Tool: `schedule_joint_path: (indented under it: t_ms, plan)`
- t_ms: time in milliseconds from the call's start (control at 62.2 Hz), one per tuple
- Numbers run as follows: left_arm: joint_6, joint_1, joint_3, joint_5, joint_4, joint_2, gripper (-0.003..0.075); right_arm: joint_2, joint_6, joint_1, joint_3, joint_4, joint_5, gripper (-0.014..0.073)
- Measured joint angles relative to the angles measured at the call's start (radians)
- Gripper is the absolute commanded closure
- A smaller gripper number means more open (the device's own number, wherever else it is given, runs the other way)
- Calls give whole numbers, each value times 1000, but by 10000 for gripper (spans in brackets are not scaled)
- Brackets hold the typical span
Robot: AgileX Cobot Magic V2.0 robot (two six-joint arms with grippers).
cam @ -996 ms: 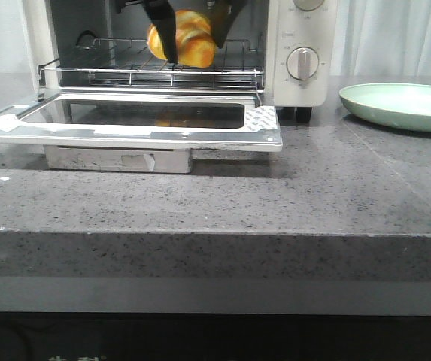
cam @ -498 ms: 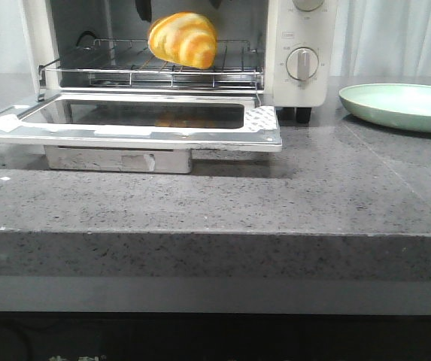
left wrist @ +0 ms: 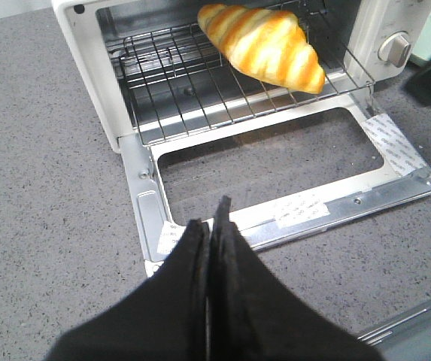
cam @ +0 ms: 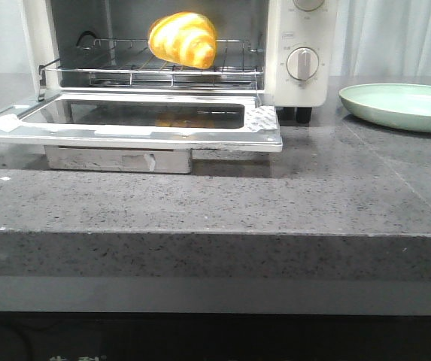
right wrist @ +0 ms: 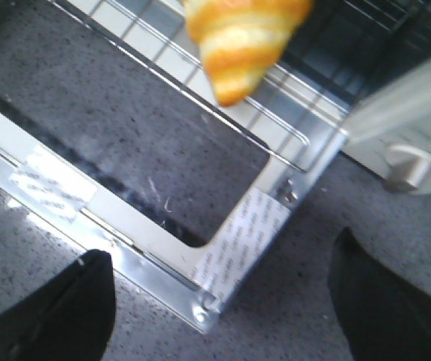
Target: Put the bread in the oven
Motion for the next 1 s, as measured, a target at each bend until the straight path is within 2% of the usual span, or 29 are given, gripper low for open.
schedule_joint_path:
  t_ms: [305, 498, 755, 996]
  plan:
    - [0, 0, 0, 2, 0, 0, 738, -469, -2, -174, 556, 31, -301, 0]
    - [0, 0, 0, 2, 0, 0, 738, -770, -2, -209, 822, 38, -397, 0]
    - [0, 0, 0, 2, 0, 0, 738, -1044, -2, -209, 981, 42, -394, 0]
    - [0, 0, 0, 2, 0, 0, 738, -1088, -2, -210, 988, 42, -353, 0]
